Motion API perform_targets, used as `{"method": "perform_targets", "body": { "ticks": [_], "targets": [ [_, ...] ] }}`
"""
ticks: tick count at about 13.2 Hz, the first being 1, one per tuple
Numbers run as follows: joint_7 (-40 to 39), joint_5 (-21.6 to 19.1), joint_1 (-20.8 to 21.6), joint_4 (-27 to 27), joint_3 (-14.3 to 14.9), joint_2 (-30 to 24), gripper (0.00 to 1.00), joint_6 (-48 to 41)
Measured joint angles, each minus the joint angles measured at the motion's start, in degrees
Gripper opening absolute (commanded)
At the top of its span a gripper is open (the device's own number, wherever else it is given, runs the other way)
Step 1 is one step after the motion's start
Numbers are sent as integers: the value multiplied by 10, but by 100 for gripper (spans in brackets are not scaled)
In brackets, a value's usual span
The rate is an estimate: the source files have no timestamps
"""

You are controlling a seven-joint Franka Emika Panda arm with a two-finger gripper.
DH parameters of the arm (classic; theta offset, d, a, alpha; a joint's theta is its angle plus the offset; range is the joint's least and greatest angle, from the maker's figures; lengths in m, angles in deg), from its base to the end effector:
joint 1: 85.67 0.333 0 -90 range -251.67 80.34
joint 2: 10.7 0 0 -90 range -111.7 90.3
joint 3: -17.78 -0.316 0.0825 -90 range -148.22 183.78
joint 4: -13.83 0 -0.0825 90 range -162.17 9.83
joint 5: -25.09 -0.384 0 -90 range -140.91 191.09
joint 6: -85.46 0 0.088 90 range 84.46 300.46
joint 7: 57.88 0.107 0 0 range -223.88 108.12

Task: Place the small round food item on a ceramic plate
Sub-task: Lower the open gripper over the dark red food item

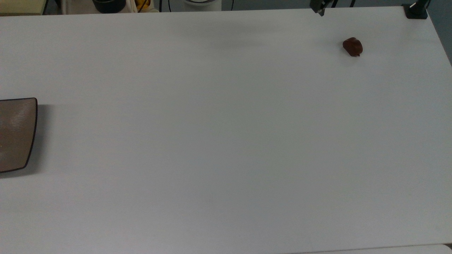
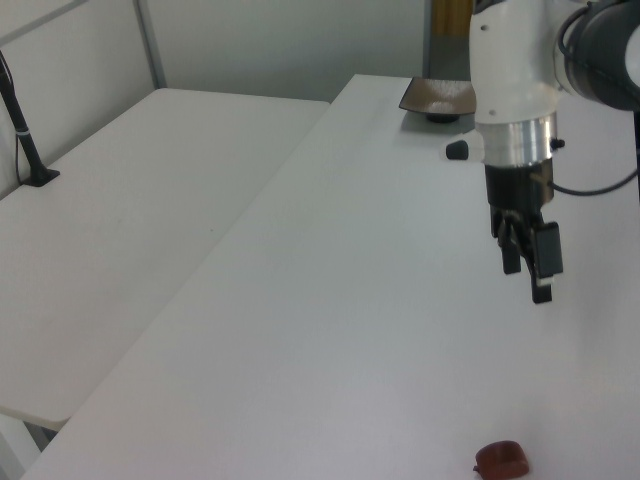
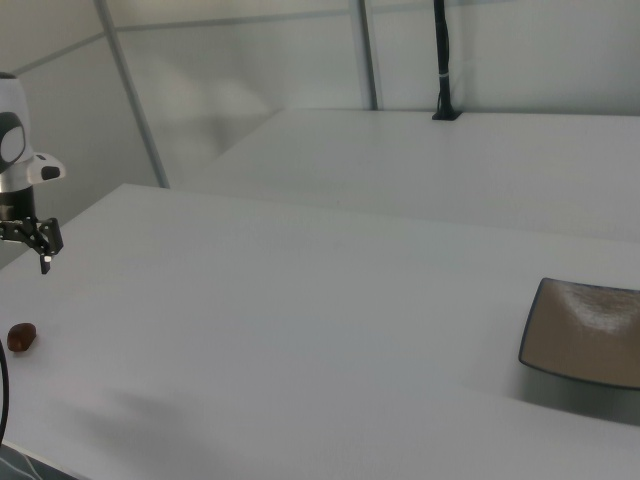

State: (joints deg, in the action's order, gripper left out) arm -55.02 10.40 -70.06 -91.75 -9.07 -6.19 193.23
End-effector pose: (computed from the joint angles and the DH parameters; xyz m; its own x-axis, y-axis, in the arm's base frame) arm 0.4186 0.4006 0.4844 0.8150 0.5766 -0.0577 0.5432 -0.7949 -0.2705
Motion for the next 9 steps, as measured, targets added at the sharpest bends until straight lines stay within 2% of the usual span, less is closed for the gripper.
{"method": "perform_targets", "body": {
  "ticks": [4, 7, 8, 9],
  "targets": [
    [27, 3, 12, -3, -15, 59, 100, 91],
    [90, 52, 38, -5, -21, 95, 100, 139],
    [111, 78, 51, -7, -22, 109, 100, 166],
    [143, 122, 64, -10, -22, 126, 100, 191]
  ]
}}
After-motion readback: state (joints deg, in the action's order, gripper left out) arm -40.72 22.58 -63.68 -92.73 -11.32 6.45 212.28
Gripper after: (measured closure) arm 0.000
